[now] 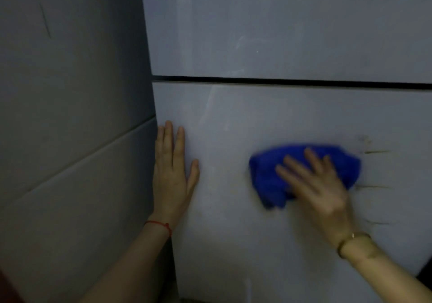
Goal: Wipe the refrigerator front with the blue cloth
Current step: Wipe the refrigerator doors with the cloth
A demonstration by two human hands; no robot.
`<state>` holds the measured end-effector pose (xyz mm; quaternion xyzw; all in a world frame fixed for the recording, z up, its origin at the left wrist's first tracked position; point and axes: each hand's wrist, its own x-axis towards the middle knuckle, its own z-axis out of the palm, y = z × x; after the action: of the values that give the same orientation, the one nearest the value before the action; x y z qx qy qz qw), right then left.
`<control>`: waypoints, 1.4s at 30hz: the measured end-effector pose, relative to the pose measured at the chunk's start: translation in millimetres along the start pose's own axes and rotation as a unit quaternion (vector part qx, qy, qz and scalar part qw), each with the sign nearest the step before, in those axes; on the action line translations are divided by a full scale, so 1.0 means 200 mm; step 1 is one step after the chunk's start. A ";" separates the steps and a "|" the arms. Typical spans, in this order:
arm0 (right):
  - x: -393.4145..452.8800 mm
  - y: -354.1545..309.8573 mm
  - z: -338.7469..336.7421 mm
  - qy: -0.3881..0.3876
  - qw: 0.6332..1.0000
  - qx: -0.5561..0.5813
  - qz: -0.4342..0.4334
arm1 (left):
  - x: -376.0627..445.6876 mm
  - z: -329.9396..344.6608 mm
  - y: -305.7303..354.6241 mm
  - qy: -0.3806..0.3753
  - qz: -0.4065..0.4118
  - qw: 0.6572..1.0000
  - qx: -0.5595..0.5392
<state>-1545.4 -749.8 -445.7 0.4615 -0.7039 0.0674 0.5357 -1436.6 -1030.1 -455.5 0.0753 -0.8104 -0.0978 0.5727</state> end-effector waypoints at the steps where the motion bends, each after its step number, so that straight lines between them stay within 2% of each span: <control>1: 0.12 0.02 -0.02 0.057 0.996 0.009 0.066 | 0.00 0.01 0.02 0.003 -0.011 1.000 -0.003; 3: 0.32 -0.02 -0.03 0.155 0.976 0.029 0.154 | -0.01 0.03 0.08 0.009 -0.033 0.999 -0.017; 5: 0.37 -0.10 0.00 0.167 0.973 0.032 0.155 | -0.02 0.05 0.14 0.009 -0.040 0.999 -0.027; 7: 0.22 -0.15 0.05 0.121 0.985 0.028 0.118 | -0.04 0.09 0.19 0.009 -0.035 0.999 -0.030; 10: -0.17 -0.17 0.10 0.006 0.998 0.006 0.063 | -0.05 0.13 0.25 0.011 -0.004 1.000 -0.027; 12: -0.34 -0.08 0.06 -0.026 0.997 -0.026 0.068 | -0.03 0.14 0.30 0.009 0.025 0.999 -0.027; 14: -0.32 0.07 -0.02 0.034 0.990 -0.035 0.135 | 0.02 0.15 0.34 0.012 0.059 0.998 -0.024; 17: -0.01 0.30 -0.17 0.178 0.944 0.008 0.279 | 0.09 0.17 0.41 0.028 0.075 0.997 -0.021; 19: 0.15 0.34 -0.20 0.214 0.935 0.026 0.281 | 0.10 0.20 0.45 0.042 0.061 0.997 -0.020; 21: 0.10 0.25 -0.14 0.184 0.960 0.033 0.209 | 0.09 0.21 0.45 0.050 0.055 0.997 -0.017; 23: -0.13 0.12 -0.04 0.094 0.987 0.029 0.127 | 0.09 0.22 0.44 0.052 0.059 0.997 -0.016; 24: -0.28 0.06 0.00 0.046 0.993 0.023 0.107 | 0.09 0.22 0.44 0.055 0.062 0.996 -0.015; 26: -0.52 -0.01 0.02 -0.014 0.992 0.023 0.122 | 0.09 0.22 0.43 0.063 0.069 0.996 -0.004; 28: -0.59 0.02 -0.02 -0.013 0.985 0.032 0.167 | 0.09 0.23 0.44 0.069 0.072 0.995 0.007; 29: -0.55 0.06 -0.04 0.012 0.981 0.039 0.191 | 0.09 0.23 0.44 0.073 0.072 0.995 0.012; 32: -0.21 0.18 -0.11 0.142 0.953 0.065 0.259 | 0.09 0.24 0.44 0.075 0.067 0.995 0.018; 34: 0.01 0.22 -0.12 0.193 0.943 0.061 0.264 | 0.08 0.24 0.44 0.073 0.070 0.995 0.017; 36: 0.05 0.19 -0.11 0.181 0.955 0.054 0.228 | 0.09 0.23 0.44 0.070 0.069 0.995 0.014; 39: -0.25 0.09 -0.04 0.083 0.978 0.064 0.181 | 0.08 0.23 0.44 0.068 0.068 0.995 0.012; 40: -0.40 0.04 -0.01 0.054 0.978 0.063 0.190 | 0.08 0.23 0.44 0.068 0.070 0.995 0.012; 42: -0.66 -0.01 0.01 0.042 0.960 0.068 0.269 | 0.08 0.23 0.44 0.071 0.074 0.995 0.017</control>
<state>-1546.2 -676.4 -554.3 0.2873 -0.7729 0.2761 0.4938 -1487.2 -946.1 -434.5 0.0317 -0.7725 -0.0355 0.6332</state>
